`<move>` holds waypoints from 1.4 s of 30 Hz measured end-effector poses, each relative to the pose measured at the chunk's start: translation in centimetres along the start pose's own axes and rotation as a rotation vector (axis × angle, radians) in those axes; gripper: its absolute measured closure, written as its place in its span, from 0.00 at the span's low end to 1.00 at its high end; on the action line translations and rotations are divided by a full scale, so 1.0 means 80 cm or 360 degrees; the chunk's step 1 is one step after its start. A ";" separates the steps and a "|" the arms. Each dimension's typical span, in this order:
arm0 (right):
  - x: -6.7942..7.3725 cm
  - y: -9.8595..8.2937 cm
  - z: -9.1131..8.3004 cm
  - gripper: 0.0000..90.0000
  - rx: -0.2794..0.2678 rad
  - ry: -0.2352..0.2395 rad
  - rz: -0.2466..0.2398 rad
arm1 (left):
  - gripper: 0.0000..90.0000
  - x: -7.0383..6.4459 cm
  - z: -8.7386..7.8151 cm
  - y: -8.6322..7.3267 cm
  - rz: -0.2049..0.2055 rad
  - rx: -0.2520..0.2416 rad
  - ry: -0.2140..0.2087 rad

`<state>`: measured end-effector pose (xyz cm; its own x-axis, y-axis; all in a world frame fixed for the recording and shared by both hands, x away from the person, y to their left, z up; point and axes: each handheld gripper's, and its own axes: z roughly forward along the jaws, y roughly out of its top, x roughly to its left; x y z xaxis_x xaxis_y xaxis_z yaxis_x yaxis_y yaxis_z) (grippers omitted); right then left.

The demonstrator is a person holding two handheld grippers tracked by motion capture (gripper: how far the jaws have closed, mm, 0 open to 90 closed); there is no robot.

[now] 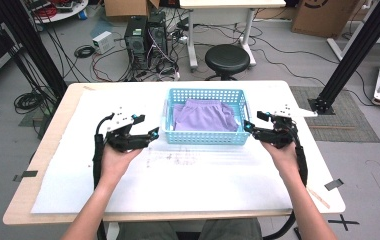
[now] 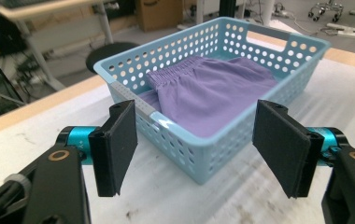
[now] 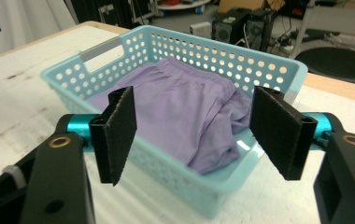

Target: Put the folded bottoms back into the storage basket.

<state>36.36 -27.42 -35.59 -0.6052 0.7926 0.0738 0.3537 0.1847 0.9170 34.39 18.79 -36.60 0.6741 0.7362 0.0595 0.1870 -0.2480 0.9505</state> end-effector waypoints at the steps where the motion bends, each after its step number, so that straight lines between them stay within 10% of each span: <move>1: 0.002 -0.006 -0.004 0.35 -0.0005 -0.0001 -0.0007 | 0.34 -0.003 -0.005 -0.004 0.0011 -0.0006 0.0000; 19: -0.009 -0.090 -0.041 0.34 -0.0204 -0.0060 0.0002 | 0.34 0.007 -0.030 -0.070 0.0025 -0.0108 -0.0043; 31: -0.007 -0.094 -0.031 0.25 -0.0087 -0.0054 -0.0068 | 0.35 0.010 -0.024 -0.078 -0.0110 -0.0012 -0.0170; 42: -0.010 -0.096 -0.029 0.24 -0.0045 -0.0088 -0.0054 | 0.29 0.010 -0.024 -0.079 -0.0116 0.0014 -0.0142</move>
<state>32.51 -30.84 -41.76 -0.5756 0.8174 0.0215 0.3130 0.1960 0.9293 32.35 22.16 -41.99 0.7192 0.6938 -0.0376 0.2439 -0.2015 0.9486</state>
